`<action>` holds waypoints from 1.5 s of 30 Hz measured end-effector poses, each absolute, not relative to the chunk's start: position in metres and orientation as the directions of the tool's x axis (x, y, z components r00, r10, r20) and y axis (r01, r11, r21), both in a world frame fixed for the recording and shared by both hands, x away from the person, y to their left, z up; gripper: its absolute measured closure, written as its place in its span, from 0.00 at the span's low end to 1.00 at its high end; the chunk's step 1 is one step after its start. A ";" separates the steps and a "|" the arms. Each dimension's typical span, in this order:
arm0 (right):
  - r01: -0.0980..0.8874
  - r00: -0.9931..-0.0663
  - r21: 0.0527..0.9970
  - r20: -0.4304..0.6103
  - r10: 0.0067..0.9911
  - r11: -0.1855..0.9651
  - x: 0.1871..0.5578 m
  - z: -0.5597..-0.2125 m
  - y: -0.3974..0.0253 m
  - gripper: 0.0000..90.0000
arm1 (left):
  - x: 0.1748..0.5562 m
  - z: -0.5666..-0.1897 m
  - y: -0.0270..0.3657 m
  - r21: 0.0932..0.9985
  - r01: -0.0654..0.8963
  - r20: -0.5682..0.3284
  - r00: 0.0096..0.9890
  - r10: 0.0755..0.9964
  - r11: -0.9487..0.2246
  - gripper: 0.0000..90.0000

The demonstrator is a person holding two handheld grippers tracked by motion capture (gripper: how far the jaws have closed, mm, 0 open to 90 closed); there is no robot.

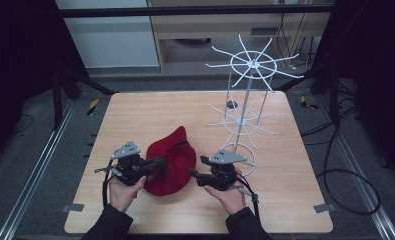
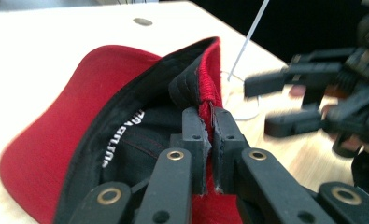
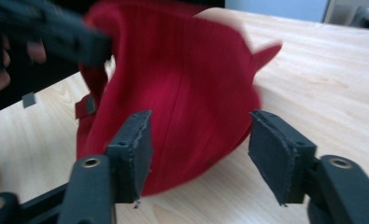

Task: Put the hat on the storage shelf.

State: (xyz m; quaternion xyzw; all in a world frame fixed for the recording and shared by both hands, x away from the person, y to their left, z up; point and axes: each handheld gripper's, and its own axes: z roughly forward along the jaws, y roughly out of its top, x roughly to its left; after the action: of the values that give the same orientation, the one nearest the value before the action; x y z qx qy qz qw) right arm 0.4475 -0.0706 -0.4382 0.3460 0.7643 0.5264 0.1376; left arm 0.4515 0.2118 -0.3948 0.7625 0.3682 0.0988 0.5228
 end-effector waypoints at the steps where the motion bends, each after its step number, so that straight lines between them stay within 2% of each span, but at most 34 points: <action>1: 0.391 -0.728 0.894 0.156 0.668 0.218 0.446 -0.442 -0.069 0.37 | 0.452 -0.389 0.212 0.879 0.446 -0.229 0.708 0.668 -0.172 0.95; 9: 0.422 -0.741 0.884 0.209 0.639 0.200 0.444 -0.457 -0.065 0.30 | 0.454 -0.367 0.200 0.904 0.392 -0.176 0.702 0.690 -0.169 0.95; 16: 0.428 -0.753 0.892 0.262 0.604 0.146 0.446 -0.462 -0.056 0.29 | 0.457 -0.360 0.188 0.908 0.387 -0.171 0.696 0.697 -0.163 0.95; 17: 0.429 -0.750 0.892 0.265 0.606 0.140 0.446 -0.462 -0.055 0.31 | 0.457 -0.359 0.187 0.908 0.386 -0.172 0.698 0.695 -0.162 0.95; 19: 0.433 -0.756 0.891 0.277 0.593 0.135 0.448 -0.462 -0.053 0.46 | 0.456 -0.358 0.185 0.911 0.380 -0.171 0.703 0.690 -0.162 0.95; 20: 0.433 -0.756 0.891 0.277 0.593 0.135 0.448 -0.462 -0.053 0.46 | 0.456 -0.358 0.185 0.911 0.380 -0.171 0.703 0.690 -0.162 0.95; 21: 0.435 -0.748 0.891 0.276 0.604 0.132 0.449 -0.462 -0.053 0.65 | 0.455 -0.356 0.184 0.913 0.375 -0.169 0.709 0.685 -0.162 0.95; 22: 0.435 -0.748 0.891 0.276 0.604 0.132 0.449 -0.462 -0.053 0.65 | 0.455 -0.356 0.184 0.913 0.375 -0.169 0.709 0.685 -0.162 0.95; 23: 0.441 -0.741 0.889 0.285 0.608 0.122 0.451 -0.462 -0.053 0.87 | 0.454 -0.355 0.184 0.914 0.372 -0.169 0.713 0.681 -0.163 0.95; 24: 0.441 -0.725 0.889 0.268 0.635 0.127 0.451 -0.462 -0.054 0.92 | 0.452 -0.354 0.183 0.916 0.366 -0.167 0.720 0.674 -0.165 0.95; 27: 0.412 -0.696 0.902 0.218 0.684 0.132 0.452 -0.457 -0.057 0.97 | 0.448 -0.353 0.186 0.921 0.357 -0.168 0.725 0.668 -0.156 0.95; 32: 0.367 -0.673 0.920 0.160 0.722 0.137 0.452 -0.445 -0.065 0.97 | 0.439 -0.358 0.198 0.922 0.365 -0.199 0.729 0.655 -0.127 0.95; 45: 0.297 -0.693 0.927 0.045 0.720 0.228 0.452 -0.428 -0.055 0.97 | 0.420 -0.384 0.229 0.910 0.397 -0.213 0.696 0.686 -0.121 0.94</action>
State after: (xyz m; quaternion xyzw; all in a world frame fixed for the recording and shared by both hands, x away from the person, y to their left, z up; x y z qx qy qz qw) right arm 0.4517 -0.0549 -0.4283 0.3359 0.7572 0.5224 0.2023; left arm 0.4198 0.2289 -0.3844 0.7371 0.3676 0.1309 0.5517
